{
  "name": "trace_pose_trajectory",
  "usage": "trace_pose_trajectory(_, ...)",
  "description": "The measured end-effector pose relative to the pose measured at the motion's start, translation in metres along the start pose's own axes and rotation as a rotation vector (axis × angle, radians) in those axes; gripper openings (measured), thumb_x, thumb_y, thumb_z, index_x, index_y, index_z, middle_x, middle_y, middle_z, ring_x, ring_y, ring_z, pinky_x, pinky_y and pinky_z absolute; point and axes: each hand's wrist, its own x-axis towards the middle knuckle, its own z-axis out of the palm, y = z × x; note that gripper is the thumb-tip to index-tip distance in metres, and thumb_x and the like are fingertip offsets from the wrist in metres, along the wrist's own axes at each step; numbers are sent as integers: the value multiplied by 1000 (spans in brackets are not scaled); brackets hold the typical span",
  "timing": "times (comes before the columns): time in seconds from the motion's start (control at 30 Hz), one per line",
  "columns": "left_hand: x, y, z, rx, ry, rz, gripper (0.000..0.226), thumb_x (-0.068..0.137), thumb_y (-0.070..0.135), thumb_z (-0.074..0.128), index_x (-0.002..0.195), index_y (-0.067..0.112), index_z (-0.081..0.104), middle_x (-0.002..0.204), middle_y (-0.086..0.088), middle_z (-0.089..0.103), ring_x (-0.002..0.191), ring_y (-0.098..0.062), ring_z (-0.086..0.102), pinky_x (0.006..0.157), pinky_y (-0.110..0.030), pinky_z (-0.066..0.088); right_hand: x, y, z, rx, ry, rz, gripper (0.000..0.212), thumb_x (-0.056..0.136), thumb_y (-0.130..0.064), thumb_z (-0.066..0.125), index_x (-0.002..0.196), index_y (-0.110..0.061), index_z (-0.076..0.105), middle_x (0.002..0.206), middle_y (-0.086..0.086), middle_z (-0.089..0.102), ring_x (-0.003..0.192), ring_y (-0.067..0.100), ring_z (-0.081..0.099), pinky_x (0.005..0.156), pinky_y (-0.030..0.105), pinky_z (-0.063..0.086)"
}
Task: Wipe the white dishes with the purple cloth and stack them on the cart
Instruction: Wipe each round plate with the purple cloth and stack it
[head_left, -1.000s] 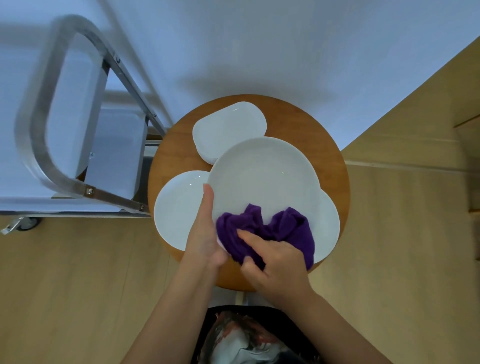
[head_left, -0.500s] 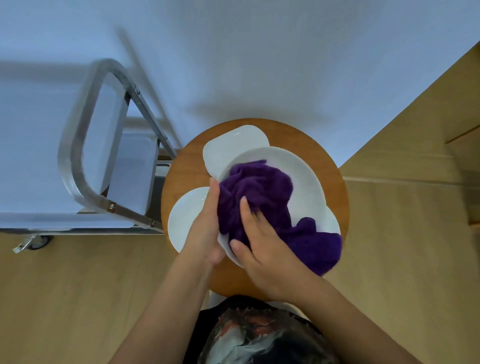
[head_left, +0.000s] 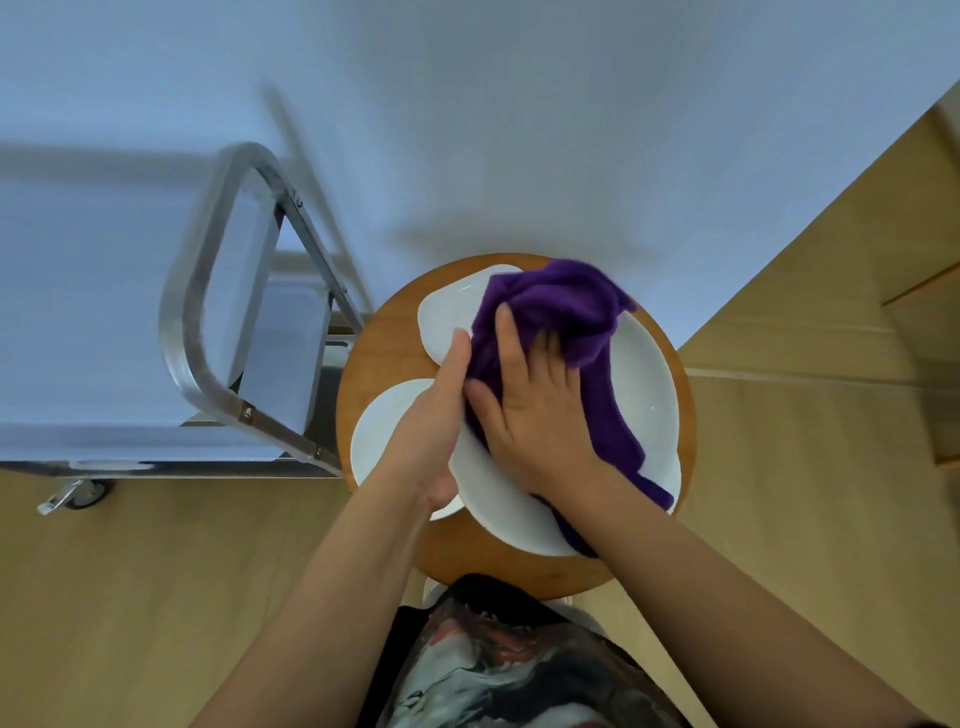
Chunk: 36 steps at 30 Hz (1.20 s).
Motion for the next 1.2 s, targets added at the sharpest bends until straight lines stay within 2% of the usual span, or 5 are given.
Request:
trace_pose_trajectory(0.27,-9,-9,-11,-207,-68,44,60,72,55,59,125,27,56,120,-9,65,112,-32,61,98,-57,45,35,44,-33,-228,166,147,62,94,-42,41,145,-9,31,119,23,53,101,40,52,87,46,39)
trace_pose_trajectory(0.4,-11,-9,-16,-270,-94,166,52,82,50,60,129,29,54,120,-6,66,109,-29,63,85,-50,54,25,59,-46,8,57,361,64,94,-49,42,145,-15,23,117,12,57,94,32,58,74,37,45)
trace_pose_trajectory(0.57,-7,-4,-19,-393,-68,205,63,77,48,57,135,25,50,131,-9,59,120,-35,54,98,-58,44,2,55,-35,515,270,609,42,88,-36,62,119,-14,46,87,-20,52,75,-10,55,59,0,38)
trace_pose_trajectory(0.9,4,-4,1,-551,143,203,47,61,58,69,104,37,69,101,3,73,101,-27,66,77,-51,56,-7,33,-10,865,359,991,48,88,-38,61,126,-19,38,109,-4,55,93,14,57,72,22,48)
trace_pose_trajectory(1.2,13,-4,10,-619,252,222,44,78,59,60,115,35,64,112,1,69,103,-26,65,77,-44,57,-27,10,-17,722,156,910,53,96,-34,48,138,-13,22,104,-3,55,79,5,54,52,8,42)
